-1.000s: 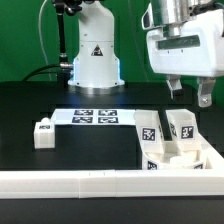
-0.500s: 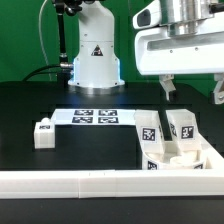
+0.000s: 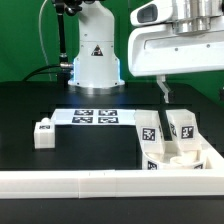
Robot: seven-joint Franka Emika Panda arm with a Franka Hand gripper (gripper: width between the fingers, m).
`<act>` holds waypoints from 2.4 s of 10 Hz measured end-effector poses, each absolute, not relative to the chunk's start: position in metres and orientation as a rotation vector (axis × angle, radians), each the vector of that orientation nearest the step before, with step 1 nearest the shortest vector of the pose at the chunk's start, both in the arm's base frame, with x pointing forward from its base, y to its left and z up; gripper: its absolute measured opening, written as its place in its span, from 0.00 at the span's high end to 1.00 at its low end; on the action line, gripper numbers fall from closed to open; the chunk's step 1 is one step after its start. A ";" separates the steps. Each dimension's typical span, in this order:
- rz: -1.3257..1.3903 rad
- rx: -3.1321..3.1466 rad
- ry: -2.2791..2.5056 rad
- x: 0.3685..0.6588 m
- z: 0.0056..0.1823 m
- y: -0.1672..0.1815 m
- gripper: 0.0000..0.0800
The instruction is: Assemble stool
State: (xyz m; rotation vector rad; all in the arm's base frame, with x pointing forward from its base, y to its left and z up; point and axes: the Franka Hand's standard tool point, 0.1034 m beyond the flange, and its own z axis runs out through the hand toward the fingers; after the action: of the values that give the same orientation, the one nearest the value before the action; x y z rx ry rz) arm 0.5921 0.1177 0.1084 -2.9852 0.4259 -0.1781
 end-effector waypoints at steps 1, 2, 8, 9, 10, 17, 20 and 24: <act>-0.190 -3.029 0.178 0.592 0.106 0.116 0.19; -0.199 -3.039 0.019 0.594 0.107 0.117 0.19; -0.198 -3.023 -0.632 0.597 0.108 0.114 0.19; -0.185 -2.994 -0.837 0.596 0.106 0.114 0.19; -0.166 -2.954 -1.024 0.596 0.105 0.115 0.19; -0.085 -2.698 -1.693 0.595 0.100 0.104 0.19; -0.041 -2.500 -2.026 0.595 0.097 0.107 0.19; 0.014 -2.216 -2.370 0.594 0.091 0.111 0.19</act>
Offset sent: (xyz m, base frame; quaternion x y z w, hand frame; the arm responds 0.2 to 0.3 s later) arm 0.0082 0.0123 0.0050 -0.0086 -0.0460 -0.1954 0.9796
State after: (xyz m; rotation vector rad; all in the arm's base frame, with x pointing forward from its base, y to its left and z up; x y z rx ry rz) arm 0.5939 0.1111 0.0912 -2.2158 -2.3702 0.0135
